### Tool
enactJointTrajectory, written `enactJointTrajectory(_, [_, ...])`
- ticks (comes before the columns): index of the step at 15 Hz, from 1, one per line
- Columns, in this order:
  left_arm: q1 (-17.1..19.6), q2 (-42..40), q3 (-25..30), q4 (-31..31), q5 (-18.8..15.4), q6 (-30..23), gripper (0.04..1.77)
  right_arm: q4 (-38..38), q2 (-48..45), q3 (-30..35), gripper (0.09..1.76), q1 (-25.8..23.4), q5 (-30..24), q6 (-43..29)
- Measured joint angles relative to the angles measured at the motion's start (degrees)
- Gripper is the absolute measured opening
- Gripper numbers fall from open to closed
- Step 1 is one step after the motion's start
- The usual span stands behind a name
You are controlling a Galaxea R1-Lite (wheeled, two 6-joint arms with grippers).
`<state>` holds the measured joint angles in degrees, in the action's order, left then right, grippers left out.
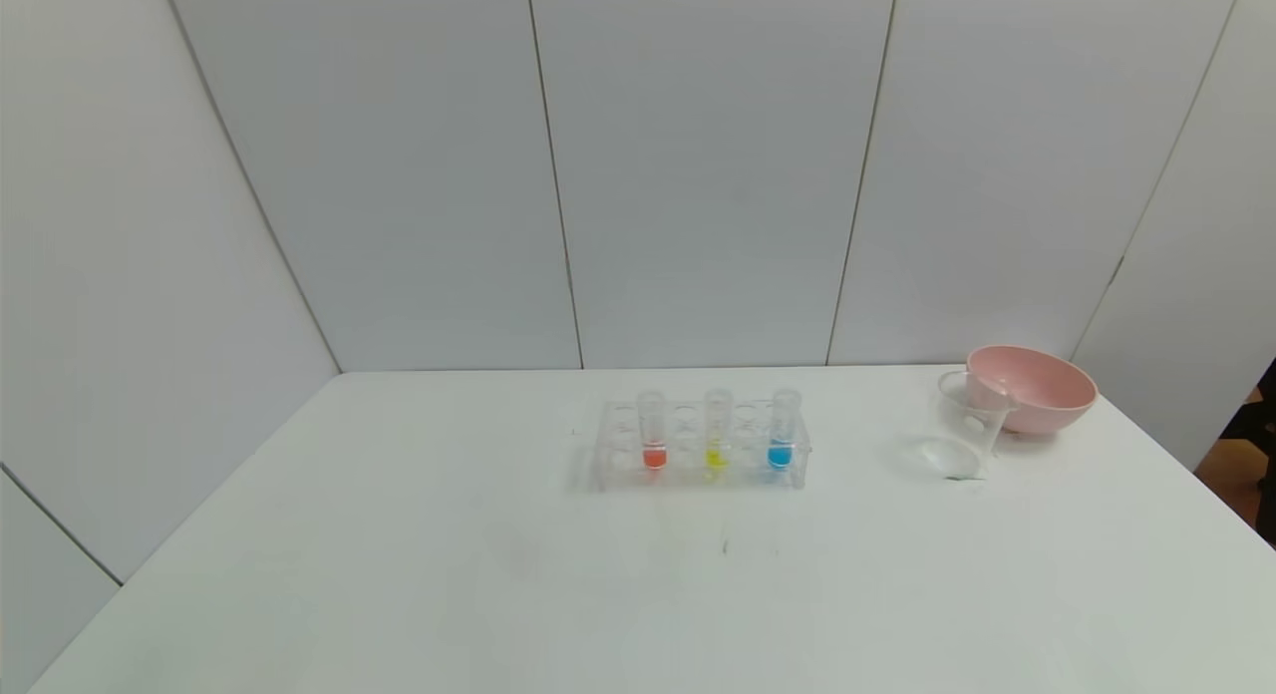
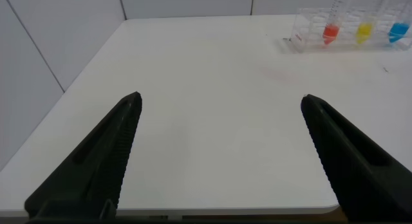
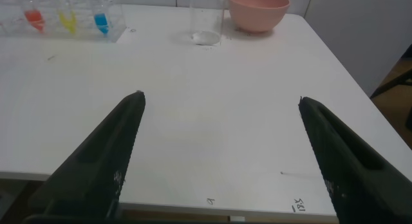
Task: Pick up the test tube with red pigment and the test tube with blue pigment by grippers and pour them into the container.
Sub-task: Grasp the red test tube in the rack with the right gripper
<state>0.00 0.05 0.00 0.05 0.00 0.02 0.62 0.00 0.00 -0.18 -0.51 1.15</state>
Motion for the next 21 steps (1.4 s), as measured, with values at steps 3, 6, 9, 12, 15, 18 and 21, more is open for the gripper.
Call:
enactJointTrajectory(3, [0.0,0.0,0.0,0.0,0.0,0.0,1.76,0.0,0.0,0.0,1.71,0.0,0.0,0.0])
enactJointTrajectory(6, [0.0,0.0,0.0,0.0,0.0,0.0,1.76,-0.5,0.0,0.0,1.71,0.0,0.1,-0.2])
enactJointTrajectory(9, [0.0,0.0,0.0,0.0,0.0,0.0,1.76,-0.1,0.0,0.0,1.71,0.0,0.1,-0.1])
enactJointTrajectory(12, [0.0,0.0,0.0,0.0,0.0,0.0,1.76,-0.1,0.0,0.0,1.71,0.0,0.1,-0.2])
enactJointTrajectory(15, [0.0,0.0,0.0,0.0,0.0,0.0,1.76,-0.1,0.0,0.0,1.71,0.0,0.1,0.0])
enactJointTrajectory(18, [0.0,0.0,0.0,0.0,0.0,0.0,1.76,-0.2,0.0,0.0,1.71,0.0,0.1,0.0])
enactJointTrajectory(21, [0.0,0.0,0.0,0.0,0.0,0.0,1.76,-0.1,0.0,0.0,1.71,0.0,0.1,-0.2])
